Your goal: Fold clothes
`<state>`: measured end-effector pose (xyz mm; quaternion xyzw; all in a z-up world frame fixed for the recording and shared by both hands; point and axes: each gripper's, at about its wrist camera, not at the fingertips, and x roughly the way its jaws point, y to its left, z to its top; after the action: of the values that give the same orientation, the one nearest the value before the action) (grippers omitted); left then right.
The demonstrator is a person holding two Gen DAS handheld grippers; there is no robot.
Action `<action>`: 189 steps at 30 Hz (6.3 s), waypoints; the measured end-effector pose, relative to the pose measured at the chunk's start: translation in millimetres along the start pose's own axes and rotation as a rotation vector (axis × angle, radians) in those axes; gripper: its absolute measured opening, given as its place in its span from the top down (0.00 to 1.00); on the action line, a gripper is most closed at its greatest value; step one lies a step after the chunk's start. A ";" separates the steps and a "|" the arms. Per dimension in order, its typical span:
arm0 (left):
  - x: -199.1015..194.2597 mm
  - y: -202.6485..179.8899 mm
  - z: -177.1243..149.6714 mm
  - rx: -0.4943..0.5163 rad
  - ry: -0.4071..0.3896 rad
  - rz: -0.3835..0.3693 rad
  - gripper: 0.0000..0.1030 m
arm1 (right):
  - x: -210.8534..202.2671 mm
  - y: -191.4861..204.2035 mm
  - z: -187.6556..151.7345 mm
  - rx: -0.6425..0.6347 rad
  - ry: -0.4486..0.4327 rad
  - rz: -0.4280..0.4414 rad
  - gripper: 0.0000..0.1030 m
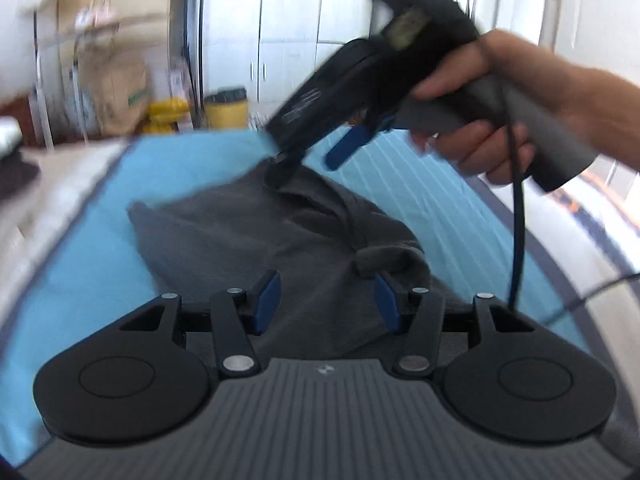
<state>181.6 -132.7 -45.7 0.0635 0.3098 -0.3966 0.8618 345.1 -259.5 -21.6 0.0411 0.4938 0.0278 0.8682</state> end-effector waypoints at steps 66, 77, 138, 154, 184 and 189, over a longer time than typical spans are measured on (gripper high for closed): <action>53.1 134.2 42.6 -0.357 -0.082 0.400 0.55 | 36.0 -84.2 -34.2 0.139 -0.289 0.120 0.56; -43.7 103.7 -8.2 -0.333 0.041 0.472 0.30 | -21.9 -92.4 -131.2 0.254 -0.232 0.330 0.35; -166.3 -2.0 -42.5 -0.324 -0.218 -0.083 0.95 | -156.0 -20.7 -249.2 0.153 -0.032 0.267 0.28; -147.4 -2.7 -104.3 -0.541 -0.013 -0.005 0.37 | -109.0 -35.8 -240.6 0.491 0.016 0.530 0.28; -134.3 22.2 -118.5 -0.613 0.049 0.115 0.65 | -126.3 -13.3 -285.7 0.464 0.074 0.296 0.47; -141.9 19.8 -114.4 -0.577 0.016 0.110 0.51 | -125.1 -20.4 -318.9 0.686 0.022 0.387 0.40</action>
<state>70.5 12.8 -57.0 -0.1643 0.4125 -0.2444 0.8621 7.2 -276.8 -78.9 0.4207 0.4666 0.0249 0.7776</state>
